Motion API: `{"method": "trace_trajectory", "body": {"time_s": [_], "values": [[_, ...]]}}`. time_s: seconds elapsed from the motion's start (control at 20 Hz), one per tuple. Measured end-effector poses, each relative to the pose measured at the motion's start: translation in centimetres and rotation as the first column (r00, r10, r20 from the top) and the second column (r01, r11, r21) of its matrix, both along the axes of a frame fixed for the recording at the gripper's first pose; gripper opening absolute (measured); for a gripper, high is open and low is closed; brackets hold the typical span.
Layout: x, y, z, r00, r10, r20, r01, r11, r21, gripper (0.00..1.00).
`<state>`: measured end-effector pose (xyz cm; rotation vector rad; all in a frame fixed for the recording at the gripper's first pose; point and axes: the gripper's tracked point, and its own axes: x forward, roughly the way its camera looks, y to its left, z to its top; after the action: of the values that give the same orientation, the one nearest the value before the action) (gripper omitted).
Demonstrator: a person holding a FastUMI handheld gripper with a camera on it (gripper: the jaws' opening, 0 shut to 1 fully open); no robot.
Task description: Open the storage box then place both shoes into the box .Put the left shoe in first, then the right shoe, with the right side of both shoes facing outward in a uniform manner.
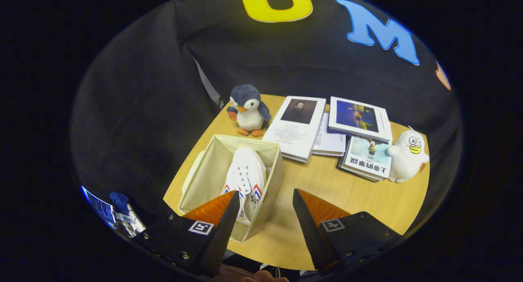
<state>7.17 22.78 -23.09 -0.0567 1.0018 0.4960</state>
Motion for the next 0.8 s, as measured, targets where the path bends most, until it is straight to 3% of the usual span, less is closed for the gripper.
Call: {"method": "trace_trajectory", "body": {"time_s": [0.15, 0.3, 0.45, 0.7, 0.8], "values": [[1.0, -3.7, 4.1, 0.983, -0.079, 0.164, 0.075, 0.997, 0.031, 0.8], [1.9, -7.6, 8.4, 0.931, -0.176, 0.319, 0.155, 0.984, 0.09, 0.8], [2.5, -11.3, 13.3, 0.824, -0.283, 0.491, 0.229, 0.959, 0.168, 0.8], [1.2, -15.5, 20.8, 0.614, -0.36, 0.703, 0.259, 0.933, 0.251, 0.8], [0.2, -16.1, 22.3, 0.565, -0.372, 0.736, 0.273, 0.927, 0.259, 0.8]]}}
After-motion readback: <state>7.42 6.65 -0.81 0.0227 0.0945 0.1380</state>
